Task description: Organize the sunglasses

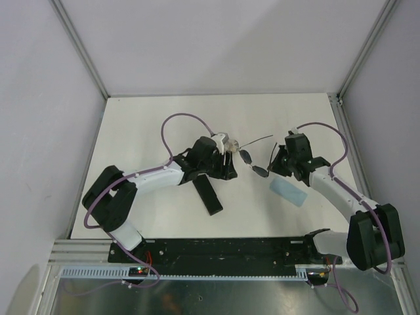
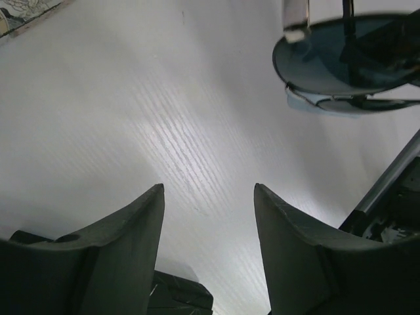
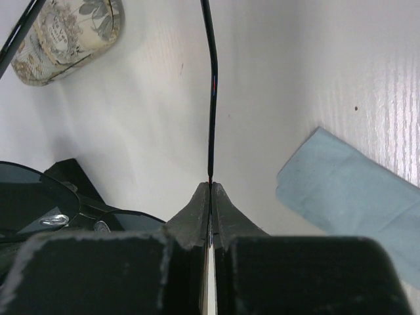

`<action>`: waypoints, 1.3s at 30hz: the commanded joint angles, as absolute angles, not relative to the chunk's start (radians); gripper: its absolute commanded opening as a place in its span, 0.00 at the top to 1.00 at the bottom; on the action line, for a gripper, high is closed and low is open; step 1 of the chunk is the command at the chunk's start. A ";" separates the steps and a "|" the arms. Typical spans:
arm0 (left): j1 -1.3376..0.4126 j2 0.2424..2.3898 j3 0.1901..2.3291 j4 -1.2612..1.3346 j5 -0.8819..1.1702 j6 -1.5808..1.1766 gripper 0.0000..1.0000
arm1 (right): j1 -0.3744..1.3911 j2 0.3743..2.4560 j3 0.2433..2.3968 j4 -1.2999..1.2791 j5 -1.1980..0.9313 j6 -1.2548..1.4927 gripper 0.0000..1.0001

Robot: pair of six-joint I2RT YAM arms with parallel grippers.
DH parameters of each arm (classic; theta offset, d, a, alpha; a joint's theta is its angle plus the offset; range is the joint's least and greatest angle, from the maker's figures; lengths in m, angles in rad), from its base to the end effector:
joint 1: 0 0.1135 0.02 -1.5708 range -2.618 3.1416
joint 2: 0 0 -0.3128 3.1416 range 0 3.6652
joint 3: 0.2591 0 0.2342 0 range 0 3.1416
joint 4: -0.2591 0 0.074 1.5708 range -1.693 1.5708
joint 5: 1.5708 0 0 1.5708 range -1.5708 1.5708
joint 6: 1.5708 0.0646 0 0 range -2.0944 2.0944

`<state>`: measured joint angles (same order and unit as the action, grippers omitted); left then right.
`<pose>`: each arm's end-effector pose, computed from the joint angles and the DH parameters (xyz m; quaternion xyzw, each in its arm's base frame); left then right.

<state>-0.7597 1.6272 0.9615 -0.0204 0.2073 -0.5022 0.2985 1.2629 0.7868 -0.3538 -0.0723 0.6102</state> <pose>0.2511 -0.2568 0.2462 0.1593 0.8858 -0.3267 0.2886 0.2350 0.0772 0.2590 0.1317 0.9223 0.1891 0.3103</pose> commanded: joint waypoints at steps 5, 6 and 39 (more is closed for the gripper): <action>-0.747 1.636 1.030 0.069 0.265 -0.549 0.55 | 0.355 1.223 0.762 -0.389 -0.028 0.629 1.00; -0.745 1.649 1.035 0.071 0.264 -0.548 0.59 | 0.361 1.224 0.759 -0.388 -0.024 0.629 1.00; -0.743 1.919 1.239 0.080 0.402 -0.576 0.69 | 0.612 1.260 0.753 -0.280 -0.035 0.455 0.94</action>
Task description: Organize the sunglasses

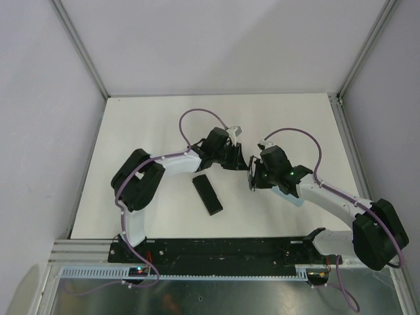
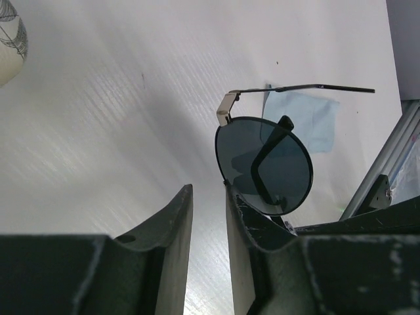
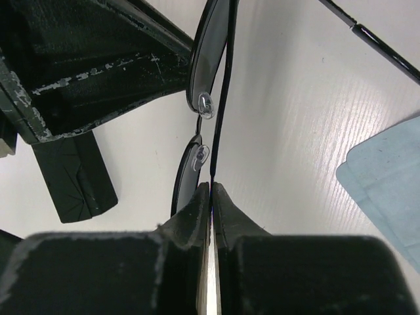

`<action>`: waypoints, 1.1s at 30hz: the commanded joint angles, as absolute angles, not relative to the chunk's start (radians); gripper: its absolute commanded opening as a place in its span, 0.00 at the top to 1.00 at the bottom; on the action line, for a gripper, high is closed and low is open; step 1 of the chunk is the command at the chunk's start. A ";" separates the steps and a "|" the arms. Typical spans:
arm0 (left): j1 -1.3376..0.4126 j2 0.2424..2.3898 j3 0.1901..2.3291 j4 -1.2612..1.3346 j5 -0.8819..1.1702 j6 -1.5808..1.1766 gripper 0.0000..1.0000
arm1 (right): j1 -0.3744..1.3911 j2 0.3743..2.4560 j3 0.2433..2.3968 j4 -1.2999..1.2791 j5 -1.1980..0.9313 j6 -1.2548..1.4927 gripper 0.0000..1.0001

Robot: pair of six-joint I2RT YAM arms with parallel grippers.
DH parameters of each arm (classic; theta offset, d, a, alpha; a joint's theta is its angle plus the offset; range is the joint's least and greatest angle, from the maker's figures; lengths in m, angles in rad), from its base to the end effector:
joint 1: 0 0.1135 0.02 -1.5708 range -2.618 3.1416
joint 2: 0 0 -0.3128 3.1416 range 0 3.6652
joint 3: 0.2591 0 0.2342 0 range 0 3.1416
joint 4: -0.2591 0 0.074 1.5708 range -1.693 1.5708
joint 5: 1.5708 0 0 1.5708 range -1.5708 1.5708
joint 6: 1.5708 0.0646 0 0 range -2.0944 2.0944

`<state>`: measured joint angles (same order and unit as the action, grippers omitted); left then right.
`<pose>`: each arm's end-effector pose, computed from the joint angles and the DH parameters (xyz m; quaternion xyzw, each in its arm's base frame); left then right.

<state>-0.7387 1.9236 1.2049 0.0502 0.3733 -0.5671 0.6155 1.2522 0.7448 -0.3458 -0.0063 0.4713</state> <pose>0.3119 -0.3159 0.2200 0.1564 0.8741 -0.3929 0.2389 0.1959 0.1390 0.2486 -0.0685 0.9338 0.1841 0.2990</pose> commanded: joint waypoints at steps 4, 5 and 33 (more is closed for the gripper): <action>-0.734 1.884 1.213 0.075 0.377 -0.567 0.68 | 0.564 1.291 0.754 -0.311 -0.024 0.489 0.74; -0.730 1.877 1.203 0.074 0.374 -0.563 0.68 | 0.553 1.301 0.754 -0.319 -0.023 0.495 0.71; -0.709 1.865 1.161 0.008 0.417 -0.460 0.65 | 0.374 1.550 1.013 -0.447 0.062 0.104 0.56</action>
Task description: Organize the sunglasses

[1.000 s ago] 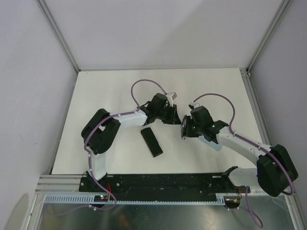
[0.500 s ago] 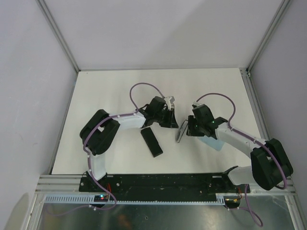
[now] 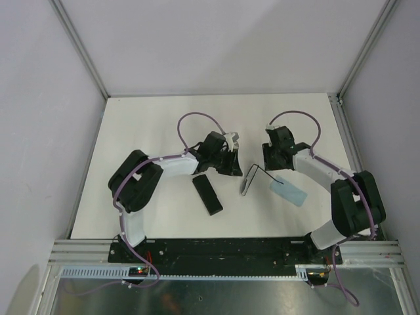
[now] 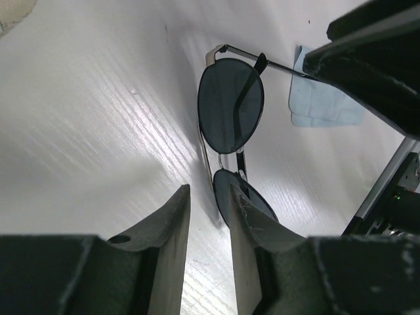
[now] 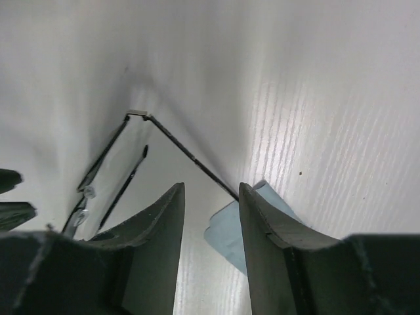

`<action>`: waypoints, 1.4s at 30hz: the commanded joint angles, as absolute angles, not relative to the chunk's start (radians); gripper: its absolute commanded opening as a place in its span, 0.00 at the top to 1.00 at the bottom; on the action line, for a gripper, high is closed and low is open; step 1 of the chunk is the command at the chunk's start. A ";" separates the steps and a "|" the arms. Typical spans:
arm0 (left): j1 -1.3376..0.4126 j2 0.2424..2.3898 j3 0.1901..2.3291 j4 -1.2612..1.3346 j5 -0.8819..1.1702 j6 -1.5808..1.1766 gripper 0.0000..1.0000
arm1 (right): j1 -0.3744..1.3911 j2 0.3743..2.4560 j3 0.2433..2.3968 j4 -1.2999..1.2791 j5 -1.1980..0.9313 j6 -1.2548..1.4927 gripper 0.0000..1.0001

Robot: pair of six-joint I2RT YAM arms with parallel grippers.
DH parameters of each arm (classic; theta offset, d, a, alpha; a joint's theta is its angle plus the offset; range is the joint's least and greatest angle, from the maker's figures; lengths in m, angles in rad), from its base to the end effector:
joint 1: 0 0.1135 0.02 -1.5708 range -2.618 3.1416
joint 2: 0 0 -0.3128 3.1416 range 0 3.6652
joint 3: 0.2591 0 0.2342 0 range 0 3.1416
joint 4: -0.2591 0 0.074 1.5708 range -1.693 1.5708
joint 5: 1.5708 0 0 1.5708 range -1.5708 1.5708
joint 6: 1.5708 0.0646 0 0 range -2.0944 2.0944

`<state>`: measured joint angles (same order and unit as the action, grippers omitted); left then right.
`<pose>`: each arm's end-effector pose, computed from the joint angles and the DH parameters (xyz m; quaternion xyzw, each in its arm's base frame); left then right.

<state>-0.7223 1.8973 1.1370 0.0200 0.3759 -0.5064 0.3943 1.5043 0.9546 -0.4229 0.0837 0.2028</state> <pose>0.3030 -0.2986 0.2068 0.1718 0.8855 -0.3682 0.2253 0.2805 0.1108 0.2442 -0.0790 0.9516 0.0484 0.2931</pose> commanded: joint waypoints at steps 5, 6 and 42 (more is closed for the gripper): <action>-0.701 1.893 1.200 -0.029 0.445 -0.435 0.65 | 0.363 1.610 1.024 -0.412 -0.002 0.034 0.53; -0.698 1.897 1.206 -0.035 0.450 -0.430 0.65 | 0.366 1.628 1.029 -0.409 -0.003 0.021 0.53; -0.722 2.092 1.332 -0.048 0.496 -0.468 0.65 | 0.435 1.798 1.127 -0.448 -0.027 0.153 1.00</action>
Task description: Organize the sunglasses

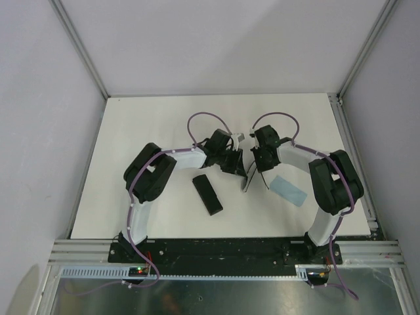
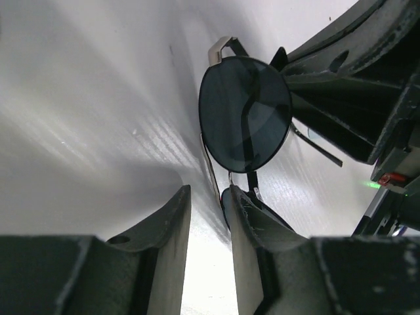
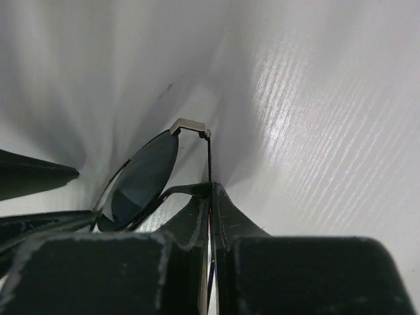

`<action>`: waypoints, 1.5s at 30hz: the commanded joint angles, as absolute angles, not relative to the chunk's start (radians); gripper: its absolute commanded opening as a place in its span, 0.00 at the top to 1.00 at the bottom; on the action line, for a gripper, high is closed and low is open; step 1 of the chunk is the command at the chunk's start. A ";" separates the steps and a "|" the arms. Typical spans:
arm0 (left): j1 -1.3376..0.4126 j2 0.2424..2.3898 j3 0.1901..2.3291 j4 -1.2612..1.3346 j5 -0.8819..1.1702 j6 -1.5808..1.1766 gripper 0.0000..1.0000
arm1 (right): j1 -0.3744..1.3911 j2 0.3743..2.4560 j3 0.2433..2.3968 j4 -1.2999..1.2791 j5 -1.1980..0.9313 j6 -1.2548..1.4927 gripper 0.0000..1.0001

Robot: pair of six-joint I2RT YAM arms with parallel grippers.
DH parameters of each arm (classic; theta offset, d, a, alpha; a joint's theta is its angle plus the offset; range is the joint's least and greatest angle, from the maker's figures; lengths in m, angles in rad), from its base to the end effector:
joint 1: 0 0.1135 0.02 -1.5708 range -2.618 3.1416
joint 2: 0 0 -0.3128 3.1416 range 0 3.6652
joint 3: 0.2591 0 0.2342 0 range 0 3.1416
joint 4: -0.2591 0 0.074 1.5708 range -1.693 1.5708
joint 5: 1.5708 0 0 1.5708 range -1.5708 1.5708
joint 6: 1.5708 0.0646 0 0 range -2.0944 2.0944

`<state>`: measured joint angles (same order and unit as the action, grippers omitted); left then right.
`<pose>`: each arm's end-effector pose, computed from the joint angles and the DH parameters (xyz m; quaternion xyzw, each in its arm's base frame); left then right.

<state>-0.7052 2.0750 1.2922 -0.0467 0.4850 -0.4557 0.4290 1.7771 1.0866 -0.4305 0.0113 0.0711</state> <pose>0.3327 -0.3227 0.1735 0.1989 0.8870 -0.3800 0.1713 0.3250 0.1479 0.1969 -0.1723 0.9595 0.0498 0.2174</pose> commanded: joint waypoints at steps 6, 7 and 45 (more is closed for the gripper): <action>-0.741 2.104 1.347 -0.047 0.496 -0.480 0.65 | 0.438 1.808 1.131 -0.396 -0.066 0.355 1.00; -0.743 2.106 1.347 -0.048 0.496 -0.483 0.65 | 0.441 1.813 1.131 -0.383 -0.071 0.398 1.00; -0.591 1.478 0.927 -0.100 0.361 -0.467 0.56 | 0.569 1.503 1.106 -0.489 0.156 0.396 0.62</action>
<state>-0.6079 1.6119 1.0103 -0.0853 0.4286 -0.4625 0.5064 1.5787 1.1034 -0.4969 0.1299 0.4110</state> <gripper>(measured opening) 0.396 0.383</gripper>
